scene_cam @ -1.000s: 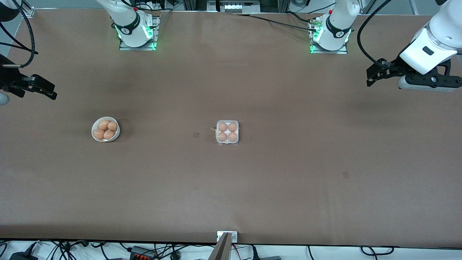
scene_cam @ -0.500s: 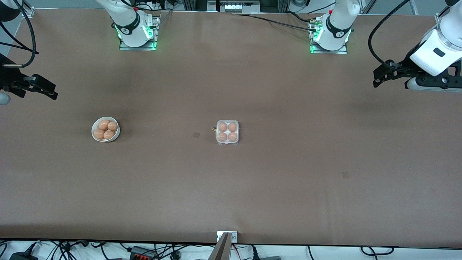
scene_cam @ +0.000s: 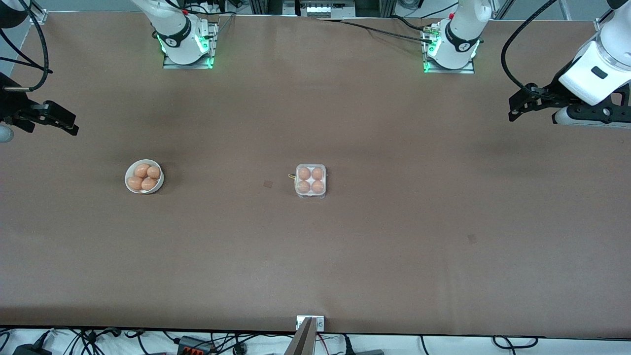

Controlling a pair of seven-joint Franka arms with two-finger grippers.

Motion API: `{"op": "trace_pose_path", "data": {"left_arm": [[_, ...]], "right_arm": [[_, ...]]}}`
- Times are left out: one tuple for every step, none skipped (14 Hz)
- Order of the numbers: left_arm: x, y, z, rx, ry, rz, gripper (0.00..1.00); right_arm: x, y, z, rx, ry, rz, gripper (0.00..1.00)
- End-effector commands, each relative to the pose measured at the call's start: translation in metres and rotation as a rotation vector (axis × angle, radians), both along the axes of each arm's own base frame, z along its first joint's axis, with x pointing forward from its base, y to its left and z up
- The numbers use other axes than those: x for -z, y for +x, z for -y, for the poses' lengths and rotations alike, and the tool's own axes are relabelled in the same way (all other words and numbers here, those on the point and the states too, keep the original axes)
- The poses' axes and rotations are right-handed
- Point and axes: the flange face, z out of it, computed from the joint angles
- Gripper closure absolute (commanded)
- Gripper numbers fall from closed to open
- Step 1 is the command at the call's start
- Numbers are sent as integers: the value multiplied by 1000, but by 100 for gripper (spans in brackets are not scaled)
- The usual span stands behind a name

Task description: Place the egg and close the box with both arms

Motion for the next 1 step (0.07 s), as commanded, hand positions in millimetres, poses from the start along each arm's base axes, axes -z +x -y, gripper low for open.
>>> {"op": "trace_pose_path", "data": {"left_arm": [[-6, 3, 1, 6, -19, -3, 0]], "right_arm": [[-4, -10, 0, -9, 5, -2, 0]]}}
